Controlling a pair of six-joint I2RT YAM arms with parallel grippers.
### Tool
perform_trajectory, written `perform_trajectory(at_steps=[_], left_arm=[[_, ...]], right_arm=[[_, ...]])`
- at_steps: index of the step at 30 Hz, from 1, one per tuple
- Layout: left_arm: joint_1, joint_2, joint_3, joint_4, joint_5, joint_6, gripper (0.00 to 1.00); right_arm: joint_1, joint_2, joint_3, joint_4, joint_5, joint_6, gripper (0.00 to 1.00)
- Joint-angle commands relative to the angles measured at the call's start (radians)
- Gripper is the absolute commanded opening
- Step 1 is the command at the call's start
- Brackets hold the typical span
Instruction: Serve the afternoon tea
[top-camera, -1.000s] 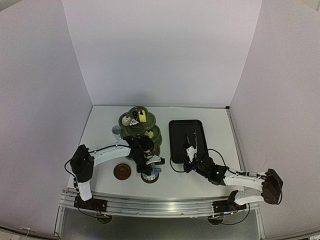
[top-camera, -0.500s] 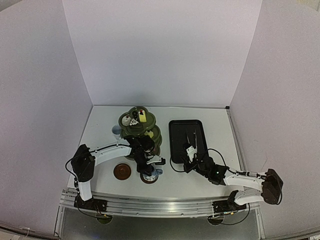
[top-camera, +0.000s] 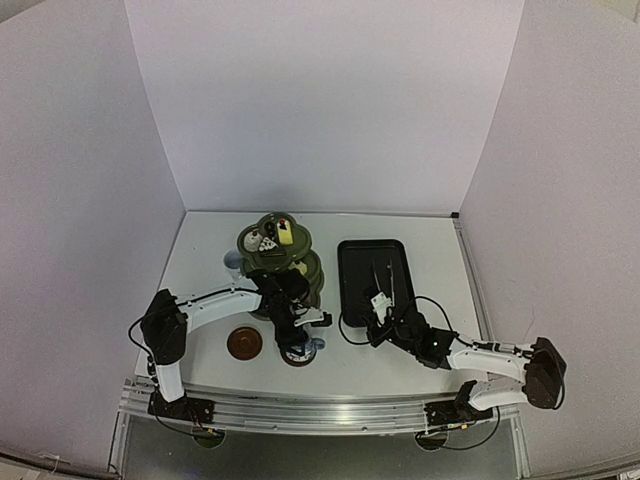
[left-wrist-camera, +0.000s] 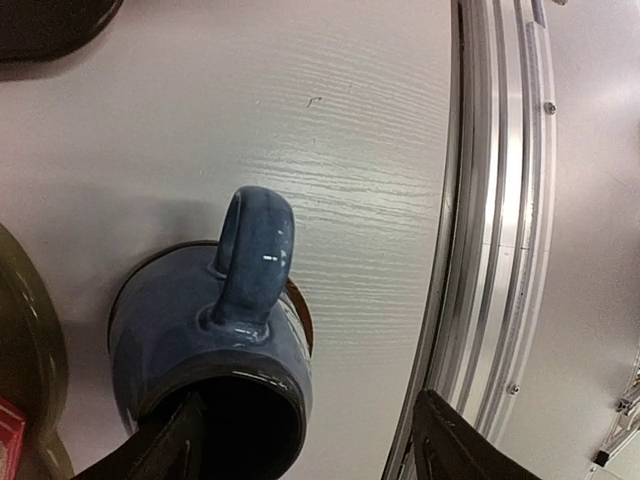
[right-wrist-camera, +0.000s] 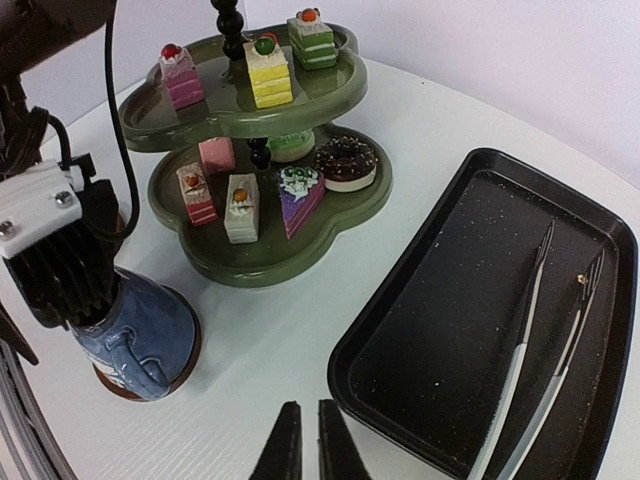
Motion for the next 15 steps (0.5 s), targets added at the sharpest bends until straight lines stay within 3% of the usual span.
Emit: perform_trajectory(at_steps=[1,9,15], left_arm=[[-0.004,-0.142,0.042,0.052,-0.007,0.013,0.74],[0.018,-0.343,0.021,0.042,-0.082,0.035,0.80],[0.183,-0.468,0.101,-0.015,-0.110,0.005,0.80]], right_arm=[[-0.010,-0.009,0.091,-0.048,0.002,0.009,0.14],[-0.101,-0.001,0.161,-0.136,-0.039,0.067,0.48],[-0.175,0.082,0.296,-0.255,-0.070,0.097,0.59]])
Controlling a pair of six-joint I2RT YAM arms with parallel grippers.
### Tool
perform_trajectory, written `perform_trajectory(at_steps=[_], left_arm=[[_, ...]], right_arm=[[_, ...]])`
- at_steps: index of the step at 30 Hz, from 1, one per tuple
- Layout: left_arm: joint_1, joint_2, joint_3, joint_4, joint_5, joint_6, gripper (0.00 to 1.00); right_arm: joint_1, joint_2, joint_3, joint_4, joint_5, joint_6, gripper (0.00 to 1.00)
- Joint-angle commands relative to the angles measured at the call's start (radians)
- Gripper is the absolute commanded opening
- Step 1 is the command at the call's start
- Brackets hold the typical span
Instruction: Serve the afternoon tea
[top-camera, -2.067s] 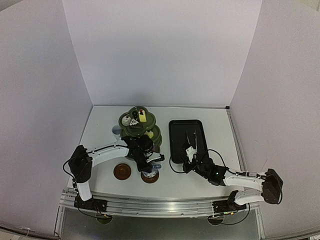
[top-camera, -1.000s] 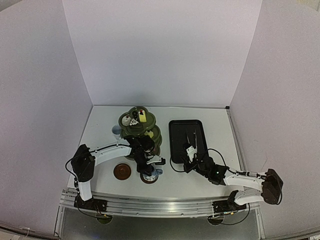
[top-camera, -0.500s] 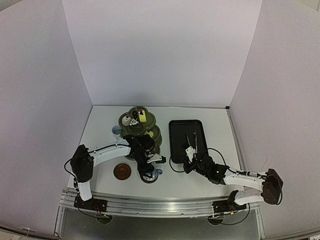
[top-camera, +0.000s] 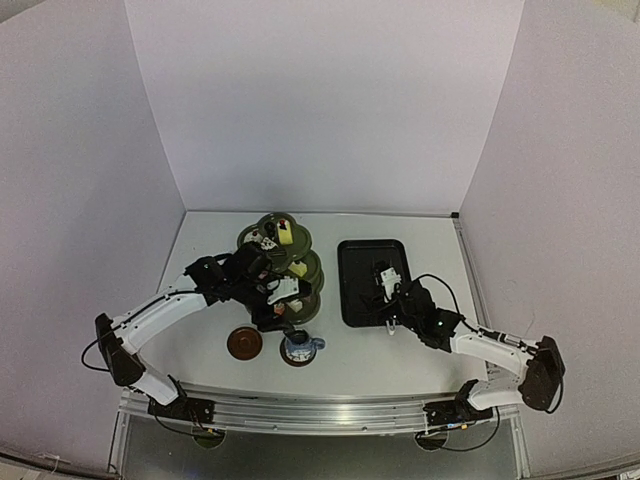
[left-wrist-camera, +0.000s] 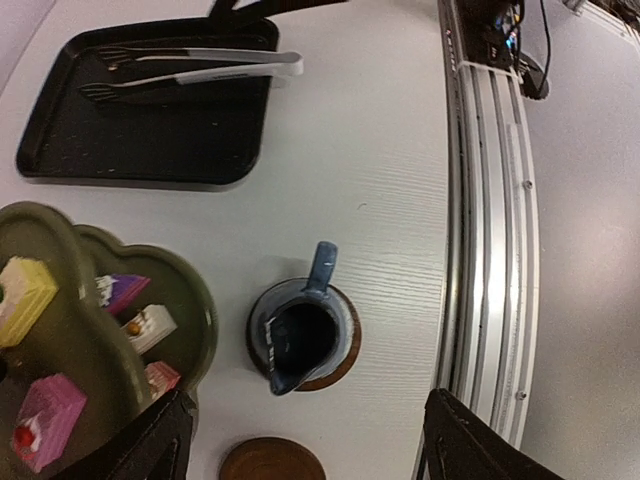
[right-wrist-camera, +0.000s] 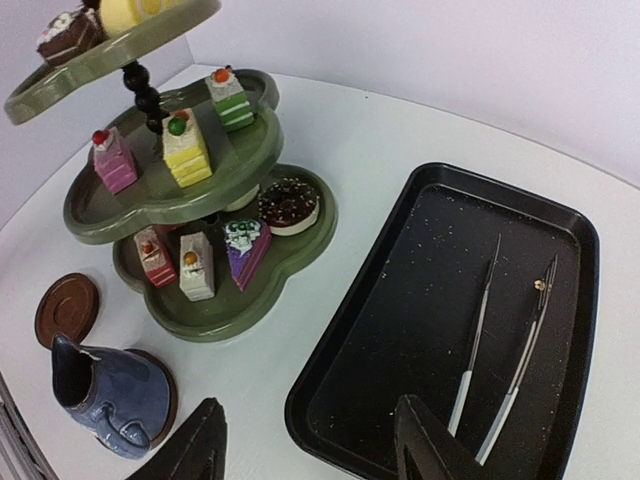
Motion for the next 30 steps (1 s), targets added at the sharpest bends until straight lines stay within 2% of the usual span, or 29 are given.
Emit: perform_trajectory(at_steps=[1,5,9,12,14,19,23,30], left_arm=[[0.156,-0.102,0.107,-0.062,-0.063,-0.005,0.80],[0.284,-0.158,0.162,-0.123,-0.217,0.032,0.81],[0.508,-0.171,0.114,-0.050,-0.223,-0.012,0.84],[0.676,-0.043,0.160,-0.028,-0.159,-0.082,0.86],[0.730,0.076,0.244,-0.062,-0.142,-0.108,0.86],[0.748,0.433,0.521,-0.206,-0.112,-0.039,0.84],[0.753,0.646,0.698,-0.257,-0.089,0.030,0.83],[0.760,0.776,0.728,-0.157,-0.061,0.129,0.76]], right_arm=[[-0.047,0.059,0.127,-0.110,-0.032,0.042,0.61],[-0.072,0.078,0.179,-0.143,-0.032,0.079,0.68],[-0.078,0.094,0.203,-0.166,-0.017,0.115,0.71],[-0.078,0.102,0.222,-0.187,-0.012,0.137,0.72],[-0.078,0.104,0.235,-0.209,-0.010,0.145,0.72],[-0.078,0.106,0.256,-0.260,0.008,0.163,0.72],[-0.078,0.109,0.273,-0.300,0.011,0.182,0.72],[-0.078,0.095,0.280,-0.348,0.022,0.209,0.72]])
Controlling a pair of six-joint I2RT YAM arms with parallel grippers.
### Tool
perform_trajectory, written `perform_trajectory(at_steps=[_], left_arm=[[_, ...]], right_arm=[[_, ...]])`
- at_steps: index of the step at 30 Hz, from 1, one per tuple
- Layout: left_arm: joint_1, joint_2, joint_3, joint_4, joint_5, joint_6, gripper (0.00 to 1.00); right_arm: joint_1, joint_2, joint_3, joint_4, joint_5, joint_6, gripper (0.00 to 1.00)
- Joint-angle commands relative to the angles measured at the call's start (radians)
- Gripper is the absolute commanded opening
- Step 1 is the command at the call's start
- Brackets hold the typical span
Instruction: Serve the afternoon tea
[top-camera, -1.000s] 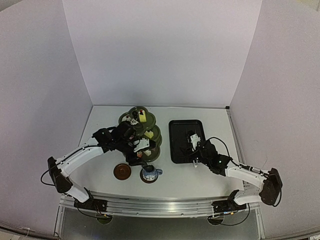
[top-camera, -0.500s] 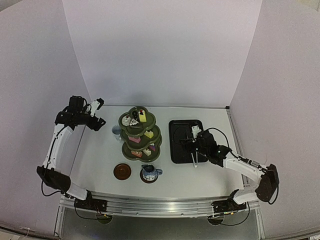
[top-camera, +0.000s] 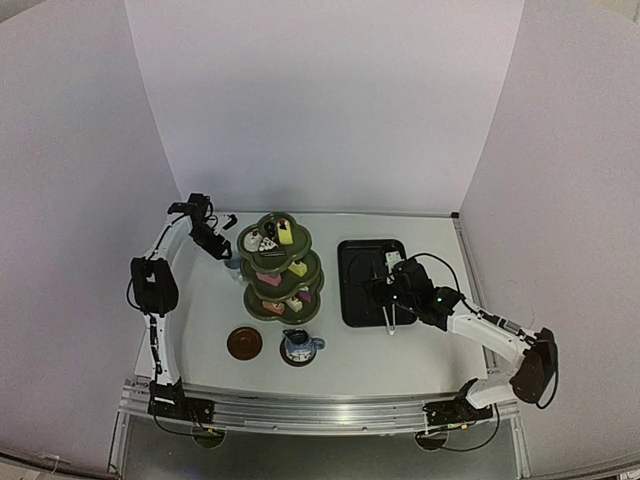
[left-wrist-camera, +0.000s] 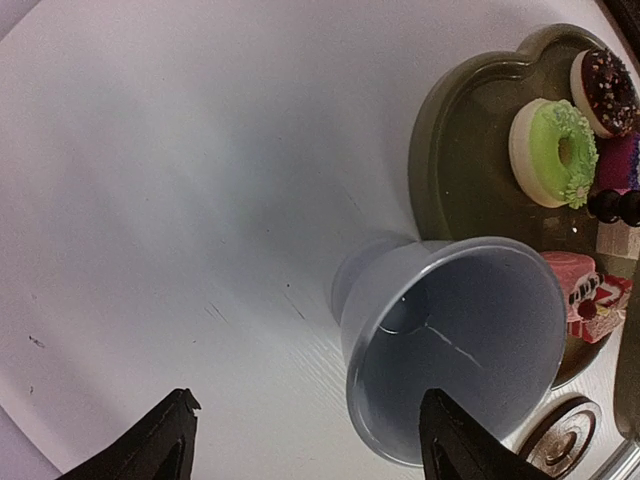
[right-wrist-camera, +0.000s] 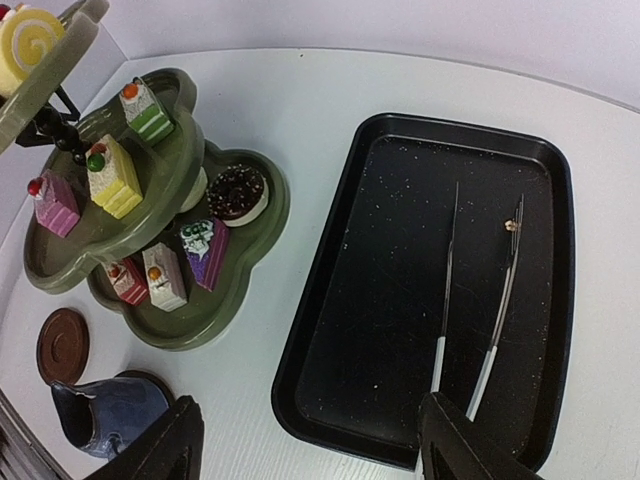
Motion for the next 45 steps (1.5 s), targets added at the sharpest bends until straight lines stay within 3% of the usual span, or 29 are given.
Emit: perform_trajectory(at_steps=[1,5,12,14,17,18,24,26,33,36,41,45], left_arm=[[-0.002,0.009,0.068,0.042,0.045,0.080,0.75],[-0.032,0.050,0.063,0.062,0.013,0.102,0.69],[-0.047,0.083,0.036,0.062,-0.034,0.130,0.48],[-0.047,0.079,0.036,0.060,-0.034,0.124,0.36],[-0.047,0.055,0.034,0.063,-0.018,0.077,0.05],[-0.046,0.043,0.029,0.057,-0.014,0.063,0.01],[-0.033,-0.100,-0.126,0.008,-0.024,-0.088,0.00],[-0.026,-0.179,-0.213,0.004,-0.036,-0.198,0.00],[-0.021,-0.582,-0.570,0.047,-0.117,-0.636,0.00],[-0.027,-0.766,-0.731,0.087,-0.086,-0.759,0.00],[-0.208,-0.966,-0.924,0.101,-0.155,-0.902,0.00],[-0.310,-1.013,-1.006,0.091,-0.194,-1.020,0.00]], right_arm=[[-0.003,-0.005,0.040,-0.047,0.025,0.035,0.72],[-0.003,-0.003,0.045,-0.059,0.031,0.038,0.72],[-0.003,0.006,0.069,-0.069,0.048,0.014,0.72],[-0.003,0.007,0.071,-0.069,0.050,0.011,0.72],[-0.003,0.010,0.072,-0.070,0.050,0.008,0.72],[-0.003,0.011,0.072,-0.070,0.051,0.006,0.72],[-0.003,0.015,0.076,-0.070,0.054,-0.009,0.72],[-0.003,0.017,0.078,-0.070,0.052,-0.014,0.72],[-0.003,0.027,0.087,-0.068,0.037,-0.030,0.72],[-0.003,0.033,0.087,-0.066,0.026,-0.037,0.72],[-0.003,0.023,0.068,-0.063,0.018,-0.062,0.72],[-0.003,-0.009,0.039,-0.063,0.016,-0.074,0.72]])
